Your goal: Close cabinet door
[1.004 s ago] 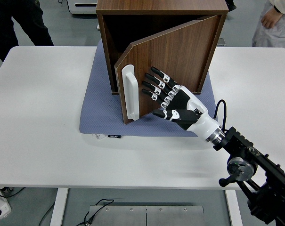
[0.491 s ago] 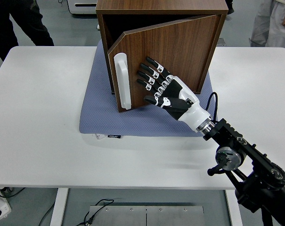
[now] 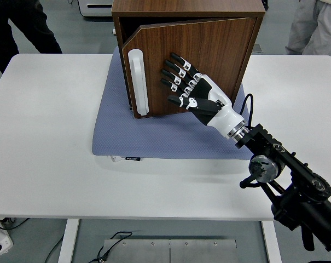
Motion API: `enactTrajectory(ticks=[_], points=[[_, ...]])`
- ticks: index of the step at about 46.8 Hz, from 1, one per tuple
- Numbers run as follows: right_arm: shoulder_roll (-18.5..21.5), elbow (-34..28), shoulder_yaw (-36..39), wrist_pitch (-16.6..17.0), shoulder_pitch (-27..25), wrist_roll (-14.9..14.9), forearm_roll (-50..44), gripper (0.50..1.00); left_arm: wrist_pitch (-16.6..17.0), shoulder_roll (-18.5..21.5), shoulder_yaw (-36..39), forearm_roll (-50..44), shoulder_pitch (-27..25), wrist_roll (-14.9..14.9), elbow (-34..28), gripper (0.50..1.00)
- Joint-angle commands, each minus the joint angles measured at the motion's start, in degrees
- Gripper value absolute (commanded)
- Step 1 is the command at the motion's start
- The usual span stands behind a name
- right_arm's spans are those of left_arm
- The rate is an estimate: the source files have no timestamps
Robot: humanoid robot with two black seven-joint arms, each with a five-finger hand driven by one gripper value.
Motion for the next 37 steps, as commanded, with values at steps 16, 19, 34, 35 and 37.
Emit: enactTrajectory(ticks=[16, 19, 34, 35, 37], points=[[0.0, -3.1, -0.18, -0.7, 3.99, -0.1, 0.44, 1.0, -0.01, 0.0, 0.0, 0.0, 0.0, 0.0, 0.0, 1.0], [0.0, -3.36, -0.18, -1.23, 4.61, -0.1, 0.52, 1.0, -0.01, 0.0, 0.0, 0.0, 0.0, 0.0, 0.0, 1.0], [0.0, -5.03, -0.18, -3.69, 6.28, -0.1, 0.61, 1.0, -0.01, 0.0, 0.0, 0.0, 0.0, 0.0, 0.0, 1.0], [0.0, -5.03, -0.18, -4.04, 6.28, -0.1, 0.61, 1.0, -0.01, 0.0, 0.0, 0.0, 0.0, 0.0, 0.0, 1.0], [0.0, -5.12, -0.1, -4.83, 6.46, -0.1, 0.7, 1.0, -0.01, 0.0, 0.0, 0.0, 0.0, 0.0, 0.0, 1.0]])
